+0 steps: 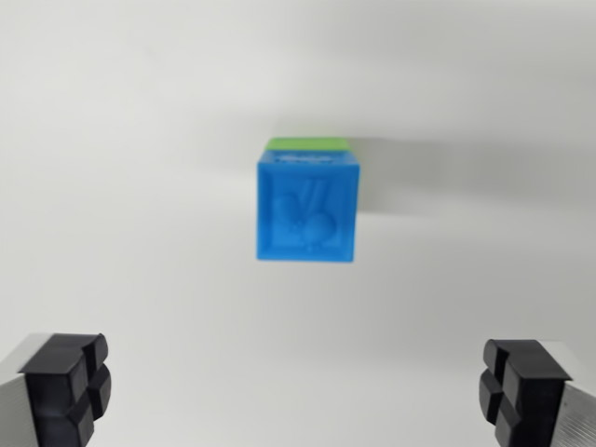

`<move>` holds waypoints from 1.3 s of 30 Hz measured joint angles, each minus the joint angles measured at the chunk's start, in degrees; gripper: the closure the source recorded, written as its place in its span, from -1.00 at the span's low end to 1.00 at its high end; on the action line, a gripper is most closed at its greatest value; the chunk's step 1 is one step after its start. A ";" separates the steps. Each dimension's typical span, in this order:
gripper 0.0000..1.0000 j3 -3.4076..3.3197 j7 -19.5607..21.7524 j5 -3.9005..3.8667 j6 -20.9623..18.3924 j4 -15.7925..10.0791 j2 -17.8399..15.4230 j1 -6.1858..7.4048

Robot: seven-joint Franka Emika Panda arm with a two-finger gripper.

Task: Stack cube

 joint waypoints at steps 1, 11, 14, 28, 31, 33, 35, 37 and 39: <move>-1.00 0.00 0.01 -0.01 -0.67 0.27 -0.40 0.00; -1.00 0.00 0.08 -0.04 -6.89 3.31 -3.59 0.00; -1.00 0.00 0.09 -0.05 -8.60 4.27 -4.34 0.00; -1.00 0.00 0.14 -0.07 -14.65 8.16 -6.45 0.00; -1.00 0.00 0.14 -0.08 -15.46 8.78 -6.68 0.00; -1.00 0.00 0.14 -0.08 -15.86 9.06 -6.77 0.00; -1.00 0.00 0.15 -0.08 -16.28 9.35 -6.87 0.00; -1.00 0.00 0.15 -0.08 -16.62 9.58 -6.97 0.00; -1.00 0.00 0.15 -0.08 -16.82 9.75 -7.03 0.00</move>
